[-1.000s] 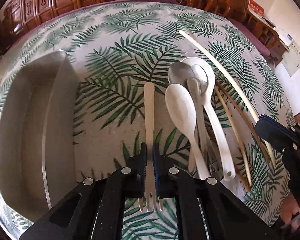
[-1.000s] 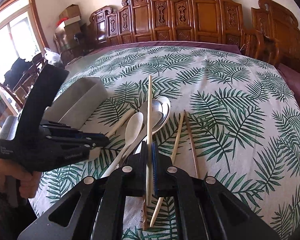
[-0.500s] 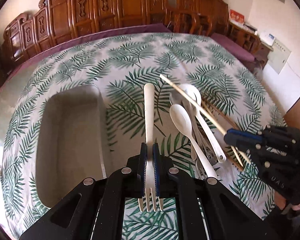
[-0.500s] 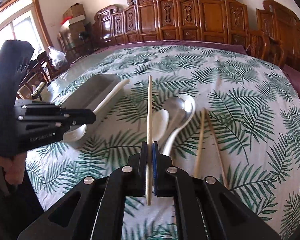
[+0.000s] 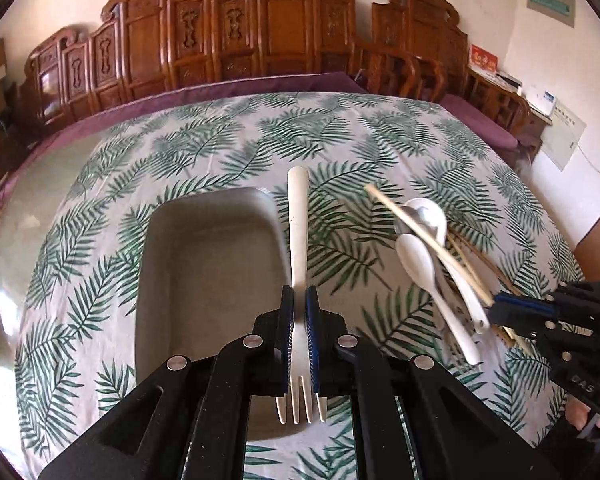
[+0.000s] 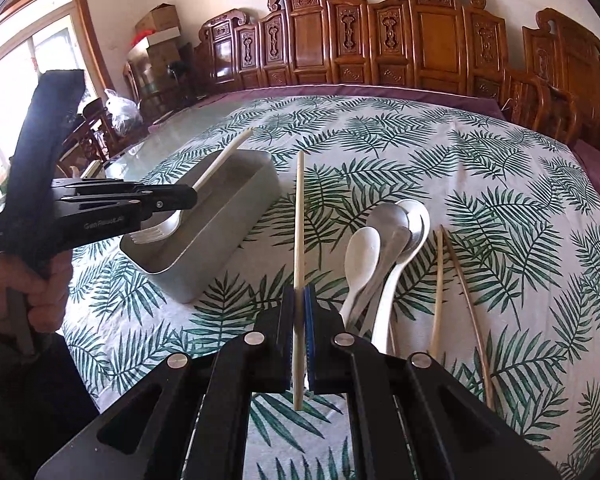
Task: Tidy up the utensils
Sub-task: 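Carry the fork into the grey tray and open the left gripper while the right drops the chopstick there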
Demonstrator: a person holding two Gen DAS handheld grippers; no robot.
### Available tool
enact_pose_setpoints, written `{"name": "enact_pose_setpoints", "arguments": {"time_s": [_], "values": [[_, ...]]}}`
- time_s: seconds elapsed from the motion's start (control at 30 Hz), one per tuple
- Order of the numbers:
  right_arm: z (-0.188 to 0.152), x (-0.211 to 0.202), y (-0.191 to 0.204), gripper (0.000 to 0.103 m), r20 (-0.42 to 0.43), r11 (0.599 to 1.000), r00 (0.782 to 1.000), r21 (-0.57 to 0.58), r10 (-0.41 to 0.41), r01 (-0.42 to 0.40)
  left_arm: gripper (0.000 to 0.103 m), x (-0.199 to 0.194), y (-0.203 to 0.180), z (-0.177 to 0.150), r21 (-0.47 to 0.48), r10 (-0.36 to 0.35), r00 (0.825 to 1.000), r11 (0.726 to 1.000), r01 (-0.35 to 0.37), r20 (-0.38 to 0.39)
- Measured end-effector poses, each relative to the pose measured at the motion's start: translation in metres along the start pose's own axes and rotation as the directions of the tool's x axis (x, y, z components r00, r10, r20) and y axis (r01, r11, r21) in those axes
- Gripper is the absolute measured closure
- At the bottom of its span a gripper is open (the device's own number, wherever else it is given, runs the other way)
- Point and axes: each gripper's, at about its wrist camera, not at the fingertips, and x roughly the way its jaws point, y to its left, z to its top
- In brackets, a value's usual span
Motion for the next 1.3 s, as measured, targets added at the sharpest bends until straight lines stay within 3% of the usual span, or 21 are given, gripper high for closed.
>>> {"name": "enact_pose_setpoints", "arguments": {"time_s": [0.17, 0.4, 0.53, 0.67, 0.73, 0.87, 0.9, 0.93, 1.0, 1.3], "values": [[0.003, -0.002, 0.01, 0.097, 0.008, 1.0, 1.0, -0.007, 0.006, -0.006, 0.097, 0.013, 0.024, -0.003, -0.05, -0.015, 0.999, 0.999, 0.013, -0.042], [0.007, 0.003, 0.025, 0.097, -0.01, 1.0, 1.0, -0.021, 0.0, 0.0, 0.096, 0.032, 0.047, -0.007, -0.092, 0.015, 0.997, 0.996, -0.022, -0.081], [0.012, 0.004, 0.038, 0.097, -0.01, 1.0, 1.0, -0.029, 0.003, -0.003, 0.08, 0.023, 0.058, -0.004, -0.115, 0.018, 0.998, 0.993, -0.024, -0.058], [0.023, 0.008, 0.054, 0.097, 0.002, 0.999, 1.0, -0.025, 0.024, -0.024, 0.075, 0.007, 0.065, -0.001, -0.119, 0.022, 1.0, 0.993, -0.024, -0.023], [0.029, 0.012, 0.061, 0.097, 0.005, 0.999, 0.999, -0.018, 0.037, -0.036, 0.065, -0.003, 0.072, 0.001, -0.124, 0.028, 1.0, 0.992, -0.027, 0.002], [0.043, 0.028, 0.075, 0.097, 0.002, 0.998, 0.998, 0.001, 0.06, -0.06, 0.061, -0.018, 0.086, 0.004, -0.139, 0.041, 0.999, 0.99, -0.036, 0.035], [0.046, 0.034, 0.078, 0.097, -0.002, 0.998, 0.998, 0.011, 0.07, -0.07, 0.055, -0.021, 0.091, 0.005, -0.143, 0.051, 0.998, 0.989, -0.044, 0.043], [0.048, 0.04, 0.078, 0.097, -0.007, 0.997, 0.997, 0.018, 0.075, -0.075, 0.043, -0.024, 0.094, 0.005, -0.149, 0.055, 0.997, 0.988, -0.048, 0.047], [0.053, 0.053, 0.082, 0.097, -0.02, 0.996, 0.996, 0.037, 0.087, -0.086, 0.037, -0.029, 0.101, 0.006, -0.161, 0.062, 0.996, 0.986, -0.051, 0.065], [0.066, 0.104, 0.096, 0.097, -0.082, 0.986, 0.99, 0.133, 0.113, -0.102, 0.029, -0.037, 0.122, 0.006, -0.198, 0.089, 0.993, 0.977, -0.073, 0.076]]}}
